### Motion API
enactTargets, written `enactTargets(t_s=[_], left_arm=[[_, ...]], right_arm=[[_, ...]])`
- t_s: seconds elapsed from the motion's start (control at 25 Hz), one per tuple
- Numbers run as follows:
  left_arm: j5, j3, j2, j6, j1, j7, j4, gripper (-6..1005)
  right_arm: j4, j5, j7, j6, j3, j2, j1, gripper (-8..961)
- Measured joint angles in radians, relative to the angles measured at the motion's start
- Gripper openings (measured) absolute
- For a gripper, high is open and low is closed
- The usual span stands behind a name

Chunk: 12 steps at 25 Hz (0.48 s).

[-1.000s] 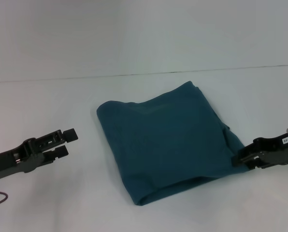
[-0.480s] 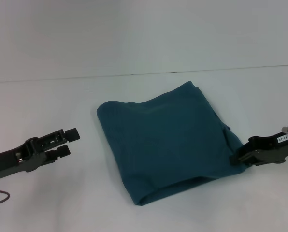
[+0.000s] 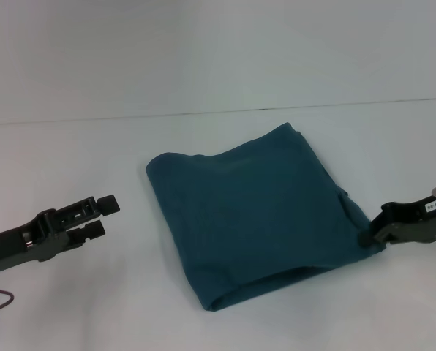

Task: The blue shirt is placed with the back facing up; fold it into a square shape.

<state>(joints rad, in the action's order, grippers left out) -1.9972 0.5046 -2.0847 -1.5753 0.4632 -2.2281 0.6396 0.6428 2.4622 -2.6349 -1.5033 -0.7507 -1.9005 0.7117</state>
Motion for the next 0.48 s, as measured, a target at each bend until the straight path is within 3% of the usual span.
enactTargets(t_s=[0.24,0.48], left_arm=[[0.000,0.000,0.000,0.000,0.000,0.000,0.000,927],[0.000,0.000,0.000,0.000,-0.002,0.000,0.000,919]], right_arm=[[0.068,0.004,-0.015,-0.006,-0.004,-0.002,-0.004,30],[0.060,0.078,-0.019,0.044,-0.010,-0.026,0.020,32]])
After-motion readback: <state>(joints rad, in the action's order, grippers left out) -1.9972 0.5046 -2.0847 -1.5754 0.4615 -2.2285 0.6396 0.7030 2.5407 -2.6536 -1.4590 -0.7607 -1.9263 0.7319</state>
